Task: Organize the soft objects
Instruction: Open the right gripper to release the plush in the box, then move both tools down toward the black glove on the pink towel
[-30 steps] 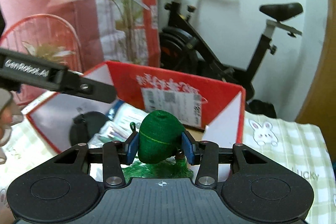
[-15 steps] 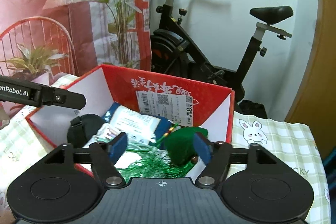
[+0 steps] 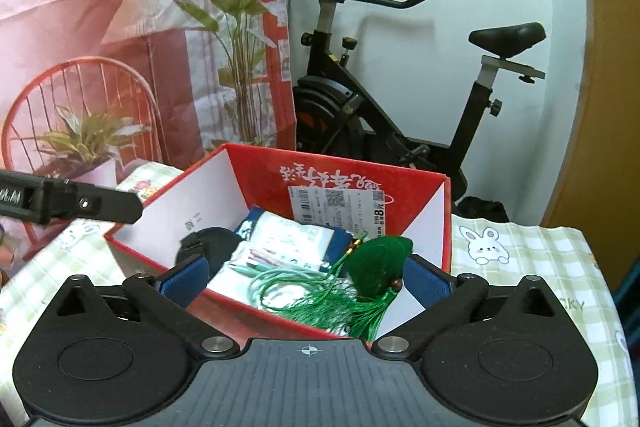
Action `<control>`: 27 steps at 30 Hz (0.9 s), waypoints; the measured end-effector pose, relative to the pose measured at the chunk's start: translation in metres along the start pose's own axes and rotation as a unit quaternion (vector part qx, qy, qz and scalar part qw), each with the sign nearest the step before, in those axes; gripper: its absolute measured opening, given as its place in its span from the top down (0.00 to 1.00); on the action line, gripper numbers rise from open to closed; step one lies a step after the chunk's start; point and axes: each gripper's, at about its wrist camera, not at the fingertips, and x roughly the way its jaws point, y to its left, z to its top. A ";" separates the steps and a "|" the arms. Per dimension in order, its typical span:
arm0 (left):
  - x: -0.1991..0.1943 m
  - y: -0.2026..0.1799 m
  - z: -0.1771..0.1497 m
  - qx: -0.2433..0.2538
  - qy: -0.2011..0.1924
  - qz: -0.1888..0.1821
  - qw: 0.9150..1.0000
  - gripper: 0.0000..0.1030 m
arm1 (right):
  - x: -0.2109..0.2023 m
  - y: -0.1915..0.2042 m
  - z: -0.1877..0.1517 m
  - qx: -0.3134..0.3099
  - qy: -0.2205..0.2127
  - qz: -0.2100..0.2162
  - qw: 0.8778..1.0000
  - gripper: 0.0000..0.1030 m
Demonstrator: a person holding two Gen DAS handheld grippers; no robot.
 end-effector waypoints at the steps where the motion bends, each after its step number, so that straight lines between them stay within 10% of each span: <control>1: -0.005 -0.001 -0.004 0.004 0.000 0.000 1.000 0.00 | -0.004 0.001 -0.002 0.003 -0.002 0.002 1.000 0.00; 27: -0.052 0.015 -0.124 -0.049 0.059 0.031 0.997 0.01 | -0.063 0.030 -0.115 0.016 0.039 0.004 0.999 0.00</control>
